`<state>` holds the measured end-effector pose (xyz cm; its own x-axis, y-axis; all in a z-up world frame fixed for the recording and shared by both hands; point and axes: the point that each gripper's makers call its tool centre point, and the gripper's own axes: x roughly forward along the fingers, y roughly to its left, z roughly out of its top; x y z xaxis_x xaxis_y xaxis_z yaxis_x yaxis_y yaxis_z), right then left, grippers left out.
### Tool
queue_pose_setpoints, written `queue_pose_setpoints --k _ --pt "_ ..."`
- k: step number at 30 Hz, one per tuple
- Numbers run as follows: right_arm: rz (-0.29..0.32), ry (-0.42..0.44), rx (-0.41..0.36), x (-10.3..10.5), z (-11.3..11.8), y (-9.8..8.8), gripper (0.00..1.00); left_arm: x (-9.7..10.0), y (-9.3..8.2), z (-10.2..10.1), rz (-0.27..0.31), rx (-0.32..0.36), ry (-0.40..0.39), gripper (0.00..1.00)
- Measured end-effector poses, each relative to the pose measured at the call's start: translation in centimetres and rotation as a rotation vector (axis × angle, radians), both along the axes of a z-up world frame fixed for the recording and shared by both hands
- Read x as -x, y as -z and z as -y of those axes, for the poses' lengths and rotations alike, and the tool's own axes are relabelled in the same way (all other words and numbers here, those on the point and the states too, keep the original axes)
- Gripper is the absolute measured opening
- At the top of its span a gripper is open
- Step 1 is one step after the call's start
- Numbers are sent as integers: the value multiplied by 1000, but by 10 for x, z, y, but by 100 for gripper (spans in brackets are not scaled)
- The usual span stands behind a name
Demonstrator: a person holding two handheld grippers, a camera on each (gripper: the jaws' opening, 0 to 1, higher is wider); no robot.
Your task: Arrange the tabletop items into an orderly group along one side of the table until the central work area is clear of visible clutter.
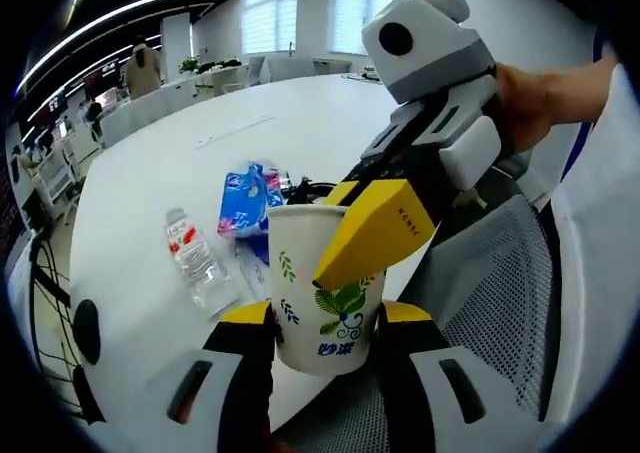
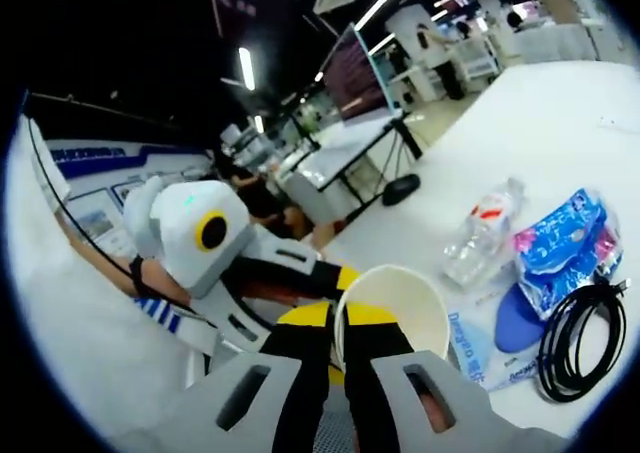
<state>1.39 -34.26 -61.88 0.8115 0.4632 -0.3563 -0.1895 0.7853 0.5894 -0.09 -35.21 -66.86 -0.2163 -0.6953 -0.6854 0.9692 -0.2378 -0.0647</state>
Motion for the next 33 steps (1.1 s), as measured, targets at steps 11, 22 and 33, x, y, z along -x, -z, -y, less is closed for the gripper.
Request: queue_pose_setpoints --k 11,22,33 --pt "-2 23 21 -1 8 1 0 -6 -3 5 -6 16 -33 41" --pt "-15 56 25 1 17 5 0 -16 -3 1 -36 24 -94 42" --pt "-41 90 36 0 31 11 0 -30 -6 -1 -113 66 -208 43"
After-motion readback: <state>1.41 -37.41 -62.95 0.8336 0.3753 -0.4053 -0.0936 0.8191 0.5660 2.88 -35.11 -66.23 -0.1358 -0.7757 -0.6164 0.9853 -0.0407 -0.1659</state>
